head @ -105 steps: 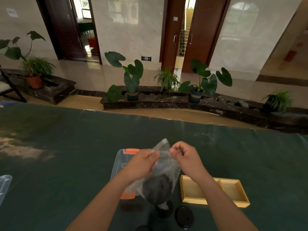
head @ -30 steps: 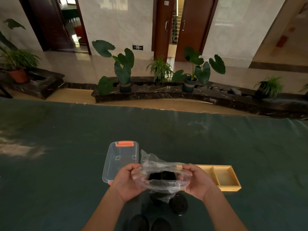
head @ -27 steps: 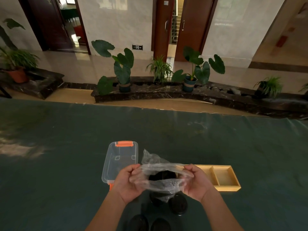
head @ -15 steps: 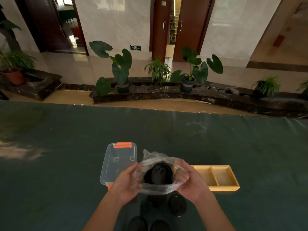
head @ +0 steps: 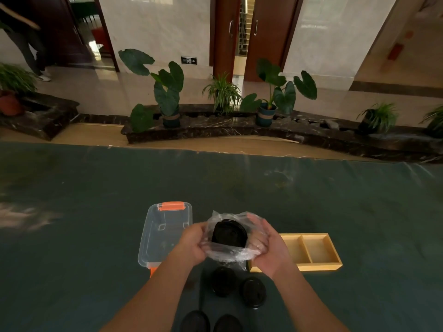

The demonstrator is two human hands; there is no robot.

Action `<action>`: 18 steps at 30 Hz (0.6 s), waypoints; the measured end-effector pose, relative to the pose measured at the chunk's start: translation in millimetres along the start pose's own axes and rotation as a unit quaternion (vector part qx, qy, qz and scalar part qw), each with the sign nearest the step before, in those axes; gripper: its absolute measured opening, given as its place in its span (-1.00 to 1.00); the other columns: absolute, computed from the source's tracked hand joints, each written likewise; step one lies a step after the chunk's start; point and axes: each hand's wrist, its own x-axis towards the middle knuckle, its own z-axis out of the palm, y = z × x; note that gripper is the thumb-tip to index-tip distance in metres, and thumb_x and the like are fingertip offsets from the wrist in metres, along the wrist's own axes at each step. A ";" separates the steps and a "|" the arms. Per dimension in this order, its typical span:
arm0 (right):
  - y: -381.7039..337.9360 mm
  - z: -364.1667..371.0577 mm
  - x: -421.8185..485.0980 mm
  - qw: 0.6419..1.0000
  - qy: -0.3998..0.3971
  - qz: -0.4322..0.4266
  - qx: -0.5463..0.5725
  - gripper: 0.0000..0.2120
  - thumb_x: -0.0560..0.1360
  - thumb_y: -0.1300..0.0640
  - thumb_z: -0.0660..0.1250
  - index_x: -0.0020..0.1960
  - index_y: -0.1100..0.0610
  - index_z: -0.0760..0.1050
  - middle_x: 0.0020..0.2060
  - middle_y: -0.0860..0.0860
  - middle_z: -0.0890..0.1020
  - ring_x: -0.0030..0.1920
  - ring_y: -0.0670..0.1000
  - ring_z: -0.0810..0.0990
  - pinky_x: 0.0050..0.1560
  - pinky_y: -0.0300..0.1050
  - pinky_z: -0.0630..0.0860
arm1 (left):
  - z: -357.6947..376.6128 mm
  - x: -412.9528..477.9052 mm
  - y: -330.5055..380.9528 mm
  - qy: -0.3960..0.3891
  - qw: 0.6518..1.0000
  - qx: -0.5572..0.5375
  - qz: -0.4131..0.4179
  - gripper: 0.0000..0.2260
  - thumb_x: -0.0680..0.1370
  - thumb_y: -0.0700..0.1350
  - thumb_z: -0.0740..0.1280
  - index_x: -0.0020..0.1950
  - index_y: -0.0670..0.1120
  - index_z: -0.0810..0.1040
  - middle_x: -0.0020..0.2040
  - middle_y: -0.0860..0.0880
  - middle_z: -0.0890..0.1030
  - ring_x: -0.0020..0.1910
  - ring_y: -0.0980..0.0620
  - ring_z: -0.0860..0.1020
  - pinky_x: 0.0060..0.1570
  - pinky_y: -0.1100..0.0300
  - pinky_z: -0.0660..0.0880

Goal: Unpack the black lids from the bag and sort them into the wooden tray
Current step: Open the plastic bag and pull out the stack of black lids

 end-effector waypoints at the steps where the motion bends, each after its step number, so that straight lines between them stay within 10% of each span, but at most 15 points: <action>1: 0.8 -3.6 3.7 1.000 -0.005 0.006 0.014 -0.63 0.60 0.01 0.39 0.36 0.13 0.60 -0.48 -0.03 0.30 -0.49 -0.06 0.22 -0.45 -0.21 0.26 | 2.3 4.0 0.6 -0.015 1.000 -0.016 -0.022 -0.77 0.57 -0.25 0.27 -0.20 -0.22 0.66 -0.30 -0.21 0.70 -0.37 -0.15 0.67 -0.29 0.00 0.61; 4: 0.5 -9.1 13.7 0.998 -0.004 0.007 0.056 -0.73 0.62 0.02 0.33 0.21 0.13 0.66 -0.56 -0.09 0.21 -0.58 -0.10 0.12 -0.57 -0.27 0.15 | 2.1 19.9 -2.0 -0.030 0.998 -0.030 -0.042 -0.81 0.57 -0.21 0.25 -0.06 -0.22 0.65 -0.13 -0.26 0.71 -0.13 -0.21 0.70 -0.08 -0.11 0.65; 9: 0.2 -17.0 42.8 1.000 0.008 0.005 0.000 -0.84 0.58 0.05 0.40 -0.14 0.06 0.66 -0.54 -0.11 0.14 -0.58 -0.10 0.09 -0.57 -0.21 0.06 | 11.0 40.9 -19.9 -0.005 0.999 -0.043 -0.004 -0.83 0.60 -0.14 0.32 0.05 -0.21 0.64 -0.12 -0.23 0.75 -0.22 -0.13 0.71 -0.30 0.03 0.68; 18: 5.4 -40.7 92.2 0.980 0.156 0.000 -0.124 -0.61 0.68 -0.09 0.22 0.24 0.15 0.67 -0.52 -0.08 0.19 -0.52 -0.08 0.11 -0.50 -0.18 0.09 | 8.5 87.1 -54.7 0.084 0.989 0.051 0.107 -0.55 0.49 0.29 0.29 0.04 -0.05 0.71 0.04 -0.16 0.74 0.04 -0.13 0.70 0.10 -0.16 0.63</action>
